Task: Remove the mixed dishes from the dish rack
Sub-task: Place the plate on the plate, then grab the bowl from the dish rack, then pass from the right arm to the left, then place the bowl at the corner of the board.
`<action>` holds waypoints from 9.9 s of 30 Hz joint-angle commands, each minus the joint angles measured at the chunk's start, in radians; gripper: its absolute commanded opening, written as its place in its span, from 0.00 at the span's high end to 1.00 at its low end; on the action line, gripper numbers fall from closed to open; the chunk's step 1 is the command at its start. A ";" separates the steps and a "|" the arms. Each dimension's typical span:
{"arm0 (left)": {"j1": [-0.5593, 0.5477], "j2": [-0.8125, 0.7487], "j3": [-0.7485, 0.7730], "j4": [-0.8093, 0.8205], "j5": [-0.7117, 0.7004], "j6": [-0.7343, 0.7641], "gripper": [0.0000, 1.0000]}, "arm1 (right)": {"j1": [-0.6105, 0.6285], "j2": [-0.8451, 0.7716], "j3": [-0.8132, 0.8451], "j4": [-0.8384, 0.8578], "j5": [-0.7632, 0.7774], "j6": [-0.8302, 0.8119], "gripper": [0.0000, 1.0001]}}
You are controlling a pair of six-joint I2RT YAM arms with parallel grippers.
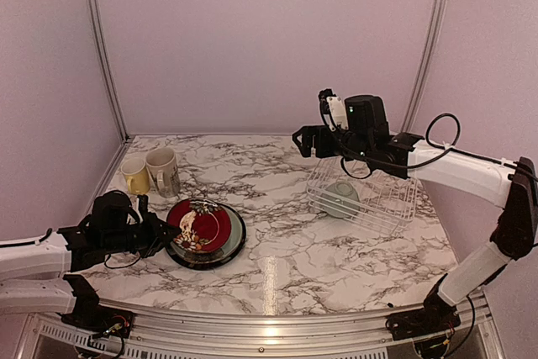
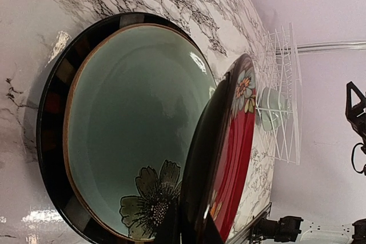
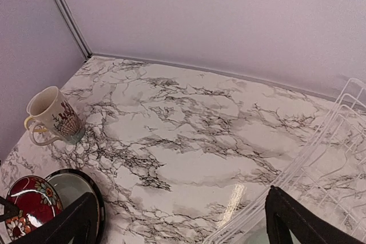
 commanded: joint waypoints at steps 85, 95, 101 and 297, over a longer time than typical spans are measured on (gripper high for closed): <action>0.005 -0.117 0.221 -0.338 -0.222 0.175 0.25 | -0.267 0.127 0.093 -0.602 -0.114 -0.082 0.03; 0.005 -0.142 0.202 -0.327 -0.198 0.161 0.21 | -0.218 0.238 0.100 -0.585 0.041 -0.069 0.11; 0.005 -0.139 0.201 -0.327 -0.195 0.160 0.21 | -0.197 0.233 0.087 -0.556 0.038 -0.058 0.21; -0.086 0.370 0.620 -0.918 -0.491 0.422 0.30 | 0.052 -0.160 -0.056 0.044 -0.187 0.046 0.01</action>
